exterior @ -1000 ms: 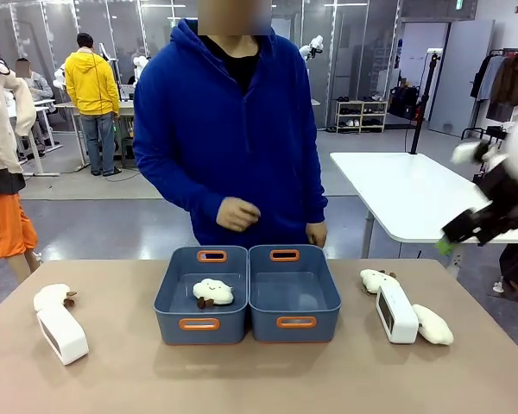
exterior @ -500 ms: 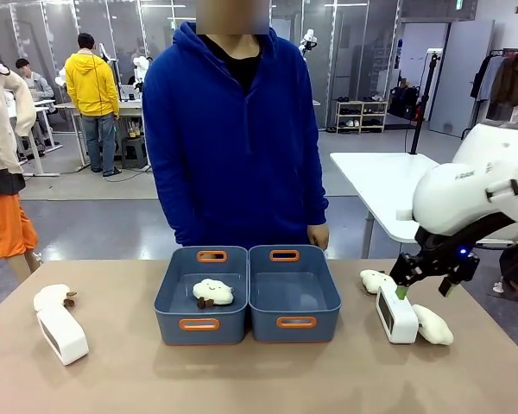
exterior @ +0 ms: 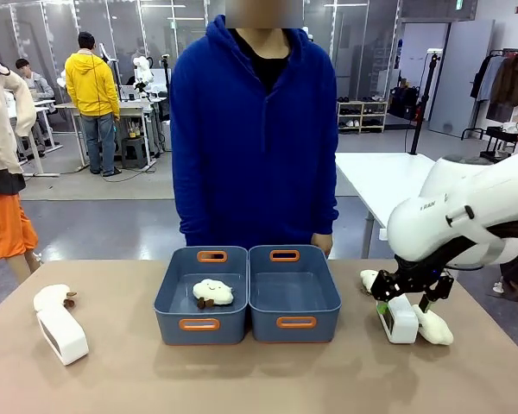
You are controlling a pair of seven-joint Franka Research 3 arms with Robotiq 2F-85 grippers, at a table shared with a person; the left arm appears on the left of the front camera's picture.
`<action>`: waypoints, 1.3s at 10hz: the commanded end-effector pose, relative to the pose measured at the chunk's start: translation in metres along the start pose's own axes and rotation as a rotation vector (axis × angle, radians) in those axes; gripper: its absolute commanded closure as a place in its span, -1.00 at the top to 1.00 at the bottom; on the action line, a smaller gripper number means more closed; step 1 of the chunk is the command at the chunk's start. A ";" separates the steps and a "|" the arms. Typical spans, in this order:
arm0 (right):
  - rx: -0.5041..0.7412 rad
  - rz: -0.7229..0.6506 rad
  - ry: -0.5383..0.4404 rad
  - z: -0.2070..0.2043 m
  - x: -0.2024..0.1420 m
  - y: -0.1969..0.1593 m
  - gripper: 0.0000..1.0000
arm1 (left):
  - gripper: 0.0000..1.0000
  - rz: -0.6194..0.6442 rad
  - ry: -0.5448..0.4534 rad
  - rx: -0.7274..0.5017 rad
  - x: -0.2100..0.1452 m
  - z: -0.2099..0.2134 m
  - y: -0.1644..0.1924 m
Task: Sort the digital clocks into the basket.
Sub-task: Pick up the Digital clock from the table and place it into the empty Plastic storage basket.
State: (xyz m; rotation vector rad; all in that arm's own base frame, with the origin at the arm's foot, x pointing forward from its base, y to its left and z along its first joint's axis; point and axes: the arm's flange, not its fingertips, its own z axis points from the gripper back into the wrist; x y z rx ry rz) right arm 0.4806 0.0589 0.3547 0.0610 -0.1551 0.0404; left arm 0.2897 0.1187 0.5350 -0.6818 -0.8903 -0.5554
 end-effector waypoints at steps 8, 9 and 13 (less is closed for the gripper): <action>-0.018 -0.080 0.000 -0.012 0.010 0.008 -0.56 | 1.00 -0.018 -0.015 -0.019 0.003 0.001 0.001; -0.017 -0.068 -0.007 0.000 0.006 0.011 -0.61 | 1.00 -0.018 -0.015 -0.019 0.003 0.001 0.001; 0.077 0.214 -0.088 0.120 -0.029 0.047 -0.22 | 1.00 -0.018 -0.015 -0.019 0.003 0.001 0.001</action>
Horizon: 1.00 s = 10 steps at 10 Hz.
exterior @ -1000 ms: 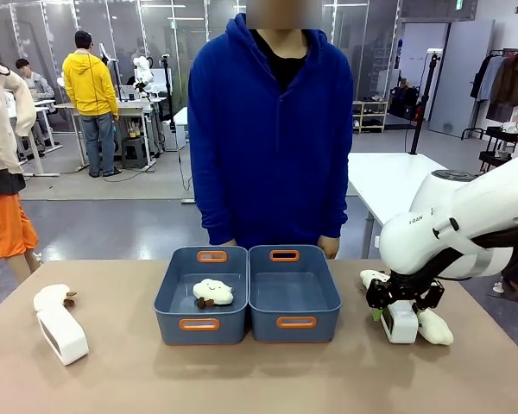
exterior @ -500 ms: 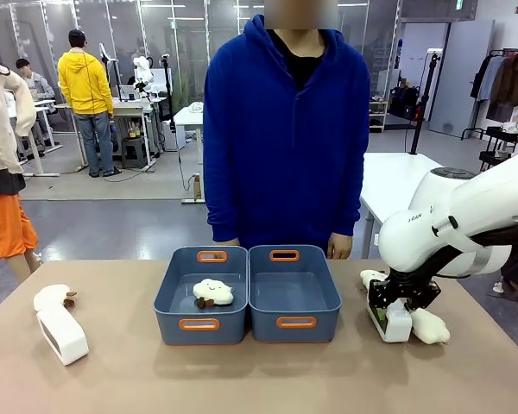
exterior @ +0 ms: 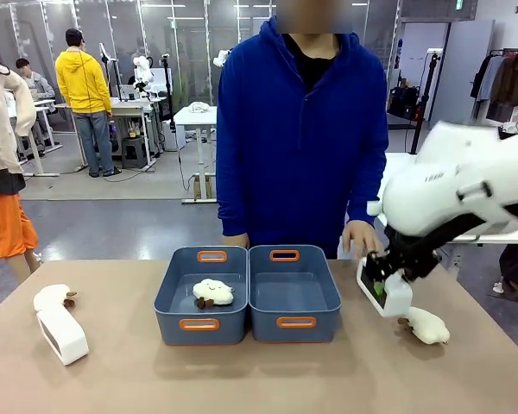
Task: Sort the digital clocks into the basket.
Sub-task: Pick up the Digital clock from the table and place it into the empty Plastic storage basket.
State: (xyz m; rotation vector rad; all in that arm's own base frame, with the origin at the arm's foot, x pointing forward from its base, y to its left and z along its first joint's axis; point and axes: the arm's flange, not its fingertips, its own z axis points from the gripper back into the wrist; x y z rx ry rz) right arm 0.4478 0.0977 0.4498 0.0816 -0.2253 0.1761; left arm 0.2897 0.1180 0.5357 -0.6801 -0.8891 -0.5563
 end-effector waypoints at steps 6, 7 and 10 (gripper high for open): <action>0.078 0.331 -0.141 0.058 -0.023 0.098 -0.22 | 1.00 -0.017 -0.017 -0.019 0.002 0.001 0.002; 0.132 0.394 -0.160 0.076 -0.046 0.097 -0.22 | 1.00 -0.017 -0.017 -0.019 0.002 0.001 0.002; 0.311 0.657 -0.269 0.142 -0.111 0.041 -0.22 | 1.00 -0.017 -0.017 -0.019 0.002 0.001 0.002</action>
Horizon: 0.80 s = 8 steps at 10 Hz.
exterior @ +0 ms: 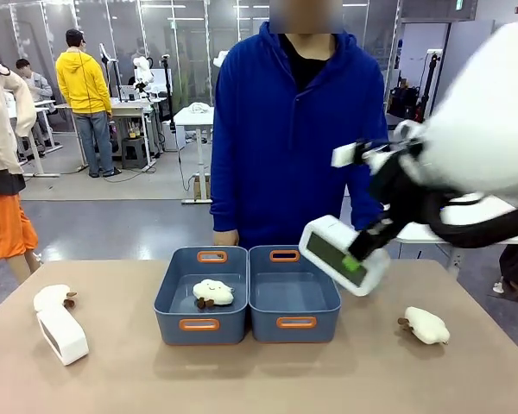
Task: Sort the digital clocks into the basket.
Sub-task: Pick up the Digital clock from the table and place it into the empty Plastic storage basket.
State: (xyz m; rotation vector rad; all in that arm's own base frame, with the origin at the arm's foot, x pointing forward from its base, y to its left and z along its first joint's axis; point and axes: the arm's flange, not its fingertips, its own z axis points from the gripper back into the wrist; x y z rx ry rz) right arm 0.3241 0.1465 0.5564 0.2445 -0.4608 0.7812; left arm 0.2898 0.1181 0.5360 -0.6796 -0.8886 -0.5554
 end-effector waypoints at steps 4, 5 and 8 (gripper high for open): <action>0.169 0.013 -0.295 0.095 -0.104 -0.056 -0.22 | 1.00 -0.018 -0.017 -0.020 0.002 0.001 0.002; 0.165 -0.013 -0.319 0.097 -0.112 -0.063 -0.22 | 1.00 -0.018 -0.017 -0.020 0.002 0.001 0.002; 0.133 -0.040 -0.307 0.092 -0.111 -0.062 -0.22 | 1.00 -0.018 -0.017 -0.020 0.002 0.001 0.002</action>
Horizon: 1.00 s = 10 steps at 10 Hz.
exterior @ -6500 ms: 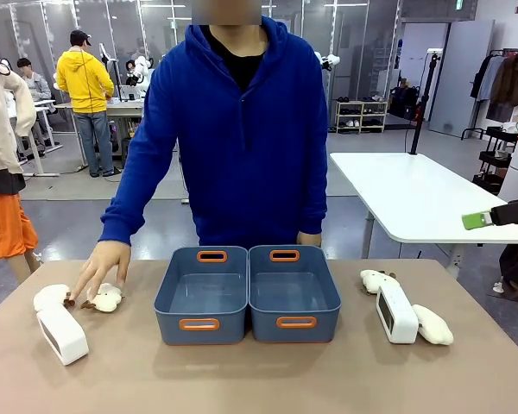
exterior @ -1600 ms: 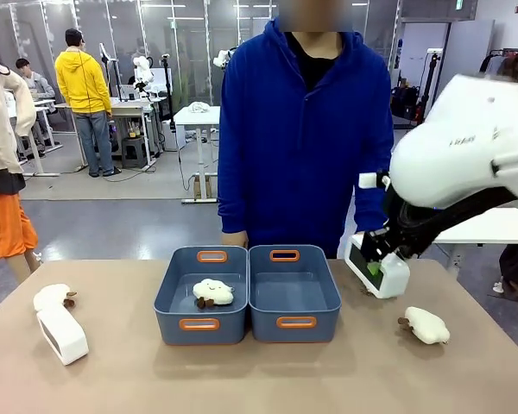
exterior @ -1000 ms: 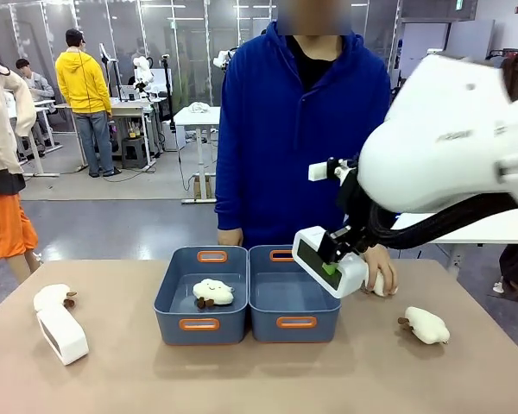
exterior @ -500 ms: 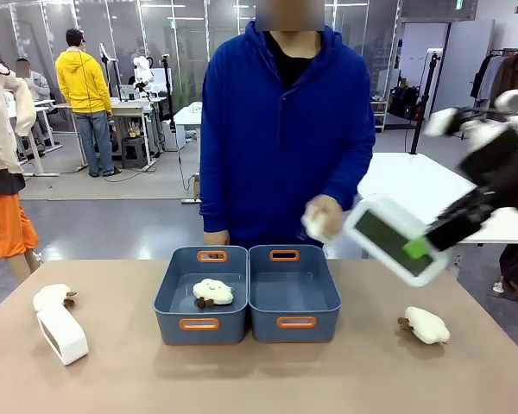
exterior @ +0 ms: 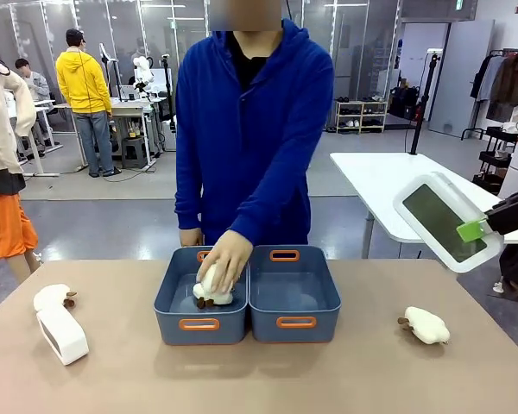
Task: Sort the digital clocks into the basket.
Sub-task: Pick up the Digital clock from the table and place it into the empty Plastic storage basket.
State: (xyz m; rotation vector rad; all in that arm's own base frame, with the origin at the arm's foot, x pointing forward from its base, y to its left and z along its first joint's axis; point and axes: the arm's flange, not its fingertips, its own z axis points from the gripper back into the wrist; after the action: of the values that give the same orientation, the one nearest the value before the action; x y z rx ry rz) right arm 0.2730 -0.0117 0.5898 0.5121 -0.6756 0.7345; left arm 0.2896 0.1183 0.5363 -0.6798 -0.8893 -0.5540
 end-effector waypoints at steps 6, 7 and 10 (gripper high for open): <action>-0.083 0.074 0.123 -0.056 0.039 0.018 -0.22 | 1.00 -0.019 -0.016 -0.021 0.002 0.001 0.002; -0.143 0.089 0.161 -0.070 0.047 0.020 -0.22 | 1.00 -0.019 -0.016 -0.021 0.002 0.001 0.002; -0.210 0.163 0.261 -0.153 0.093 0.028 -0.22 | 1.00 -0.019 -0.016 -0.021 0.002 0.001 0.002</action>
State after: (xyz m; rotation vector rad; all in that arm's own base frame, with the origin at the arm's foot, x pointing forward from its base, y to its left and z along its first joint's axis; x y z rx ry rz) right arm 0.3299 0.1176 0.5572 0.2334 -0.5656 0.8790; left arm 0.2897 0.1180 0.5365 -0.6810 -0.8890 -0.5543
